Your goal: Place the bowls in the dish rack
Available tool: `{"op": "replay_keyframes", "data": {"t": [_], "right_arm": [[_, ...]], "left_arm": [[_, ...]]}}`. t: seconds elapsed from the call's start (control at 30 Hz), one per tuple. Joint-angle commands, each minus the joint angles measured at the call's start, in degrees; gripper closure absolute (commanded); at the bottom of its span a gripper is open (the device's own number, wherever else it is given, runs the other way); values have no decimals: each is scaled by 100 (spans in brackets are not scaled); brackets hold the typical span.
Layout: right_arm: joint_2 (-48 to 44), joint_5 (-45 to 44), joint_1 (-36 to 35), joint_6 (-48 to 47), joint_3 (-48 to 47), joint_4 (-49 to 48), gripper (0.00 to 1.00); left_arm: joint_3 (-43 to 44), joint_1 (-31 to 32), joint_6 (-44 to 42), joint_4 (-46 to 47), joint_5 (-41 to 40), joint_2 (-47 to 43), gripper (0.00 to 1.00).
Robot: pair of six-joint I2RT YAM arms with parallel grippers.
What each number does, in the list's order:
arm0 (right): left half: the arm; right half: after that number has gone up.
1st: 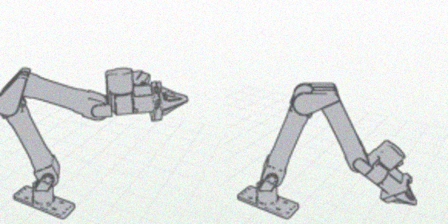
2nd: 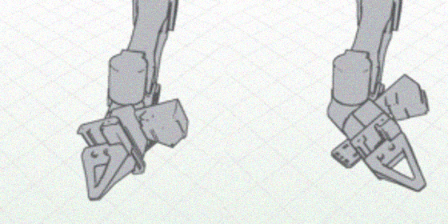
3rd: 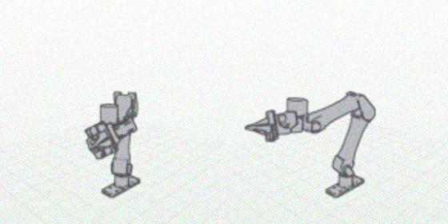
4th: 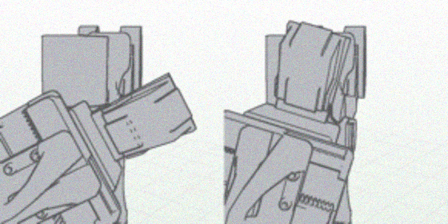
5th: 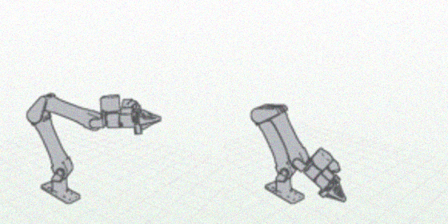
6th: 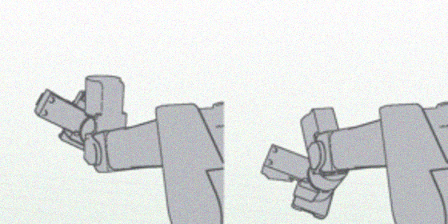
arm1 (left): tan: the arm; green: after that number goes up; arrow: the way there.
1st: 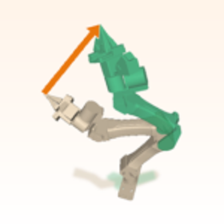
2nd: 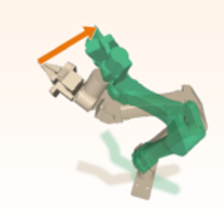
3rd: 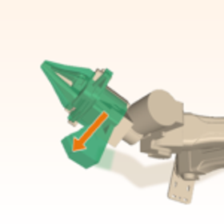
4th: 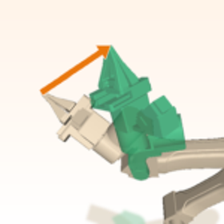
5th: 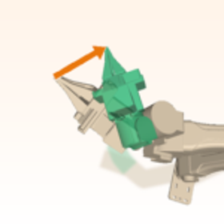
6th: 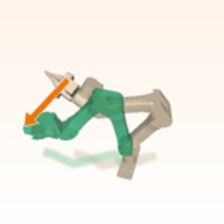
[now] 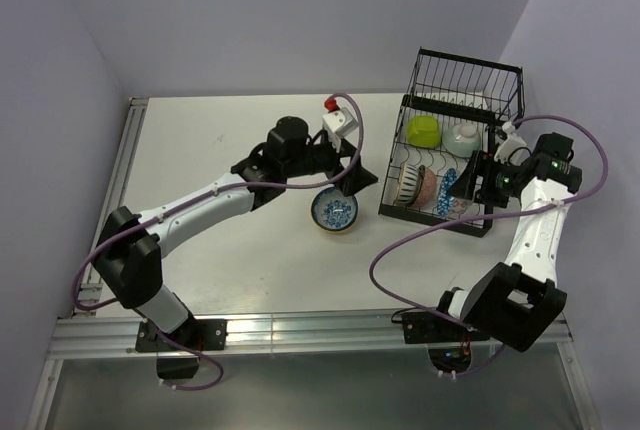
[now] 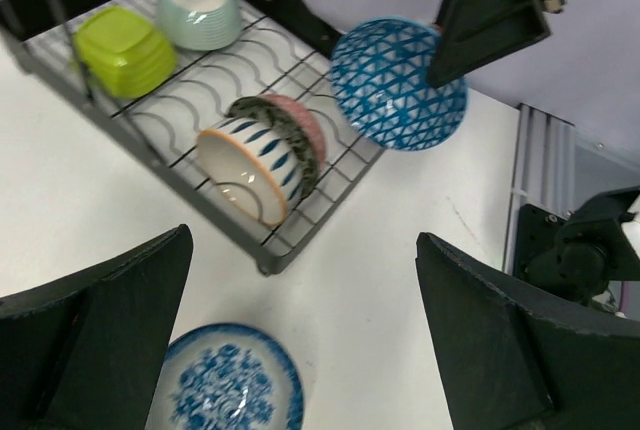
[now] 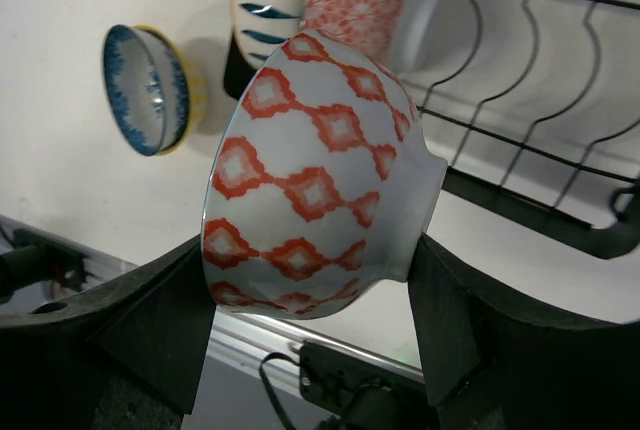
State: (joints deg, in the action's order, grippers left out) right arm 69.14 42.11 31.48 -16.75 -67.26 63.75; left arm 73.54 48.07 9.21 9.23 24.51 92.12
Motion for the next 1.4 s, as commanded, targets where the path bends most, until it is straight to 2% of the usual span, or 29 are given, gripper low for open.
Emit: {"op": "replay_keyframes", "data": {"t": [0.0,0.2,0.37,0.77,1.37], "right_arm": [[46,-325,33,-276,-480,-222,100],[169,-791,7,-293,-323,-652,100],[284,-818,-151,-329,-156,-855,100],[179,-1741,-608,330,643,-2199,100],[442,-1715,-1074,796,1242,-3052,100]], "left_arm": [[73,-254,195,-159,124,-334,0],[-217,-492,177,-62,28,-572,0],[-313,-606,239,8,80,-633,1],[-226,-615,265,-1,98,-625,0],[-217,-615,274,-44,133,-528,1]]}}
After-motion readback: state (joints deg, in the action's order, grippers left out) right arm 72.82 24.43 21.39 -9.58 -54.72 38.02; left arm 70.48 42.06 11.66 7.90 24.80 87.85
